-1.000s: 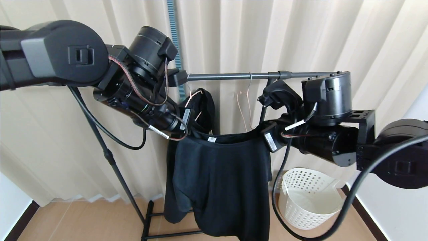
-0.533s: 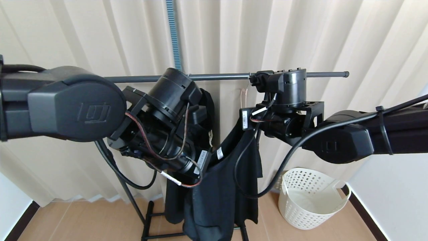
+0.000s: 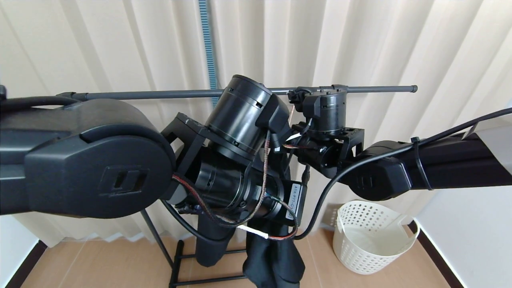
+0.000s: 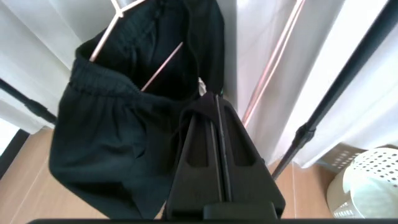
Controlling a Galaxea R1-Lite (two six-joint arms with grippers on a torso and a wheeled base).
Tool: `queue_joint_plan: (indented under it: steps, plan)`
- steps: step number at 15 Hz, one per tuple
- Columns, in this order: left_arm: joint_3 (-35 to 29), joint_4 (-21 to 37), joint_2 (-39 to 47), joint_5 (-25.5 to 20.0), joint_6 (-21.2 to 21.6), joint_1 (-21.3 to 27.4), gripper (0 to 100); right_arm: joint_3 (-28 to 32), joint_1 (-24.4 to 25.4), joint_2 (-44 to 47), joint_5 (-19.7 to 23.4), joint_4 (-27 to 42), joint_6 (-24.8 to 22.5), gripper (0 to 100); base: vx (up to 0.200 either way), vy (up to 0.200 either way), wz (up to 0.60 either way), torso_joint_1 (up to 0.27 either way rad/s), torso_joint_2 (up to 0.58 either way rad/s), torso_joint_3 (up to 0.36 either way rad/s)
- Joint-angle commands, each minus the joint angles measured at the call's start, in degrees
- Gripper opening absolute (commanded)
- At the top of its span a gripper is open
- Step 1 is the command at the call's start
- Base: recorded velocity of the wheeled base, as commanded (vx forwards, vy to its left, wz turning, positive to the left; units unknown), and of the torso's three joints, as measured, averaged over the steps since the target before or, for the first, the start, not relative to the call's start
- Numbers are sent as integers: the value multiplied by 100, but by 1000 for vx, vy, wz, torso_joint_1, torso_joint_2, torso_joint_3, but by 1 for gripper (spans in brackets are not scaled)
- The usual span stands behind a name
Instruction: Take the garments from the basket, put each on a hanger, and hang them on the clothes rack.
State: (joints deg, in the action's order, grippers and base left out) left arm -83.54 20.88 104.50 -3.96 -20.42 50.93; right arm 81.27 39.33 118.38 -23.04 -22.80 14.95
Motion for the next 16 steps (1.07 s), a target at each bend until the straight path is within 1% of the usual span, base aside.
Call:
queue_joint_plan:
  steps: [1,3,4,5,7,8,10,11,12,13,14,16]
  plan:
    - [110,12,-52,36,-6,-92,0,-15,-13,-131,1,38,-18,0,0,0,0,0,0,0]
    - [295,21,-202,194,12,-215,0,-33,-83,-272,1,74,-27,0,0,0,0,0,0,0]
    - [462,21,-351,335,56,-356,0,-112,-180,-377,1,74,-53,0,0,0,0,0,0,0]
    - [550,21,-430,449,126,-514,0,-147,-232,-483,10,82,-141,0,0,0,0,0,0,0]
    - [593,-14,-492,660,328,-910,0,-340,-338,-764,-8,74,-484,0,0,0,0,0,0,0]
    - [506,-58,-448,704,390,-1112,0,-446,-364,-940,-43,91,-642,0,0,0,0,0,0,0]
    - [136,-216,-149,721,398,-1288,0,-745,-373,-1265,-113,91,-994,0,0,0,0,0,0,0]
    - [-189,-225,36,800,398,-1305,0,-1105,-373,-1538,-394,82,-1363,0,0,0,0,0,0,0]
    - [-373,-225,150,809,398,-1296,0,-1474,-364,-1810,-667,74,-1459,0,0,0,0,0,0,0]
    - [-479,-234,203,809,407,-1270,0,-1914,-364,-2118,-763,74,-1459,0,0,0,0,0,0,0]
    - [-558,-234,255,809,416,-1244,0,-2239,-356,-2320,-772,82,-1477,0,0,0,0,0,0,0]
    - [-628,-234,317,809,530,-1121,0,-2415,-356,-2364,-904,100,-1670,0,0,0,0,0,0,0]
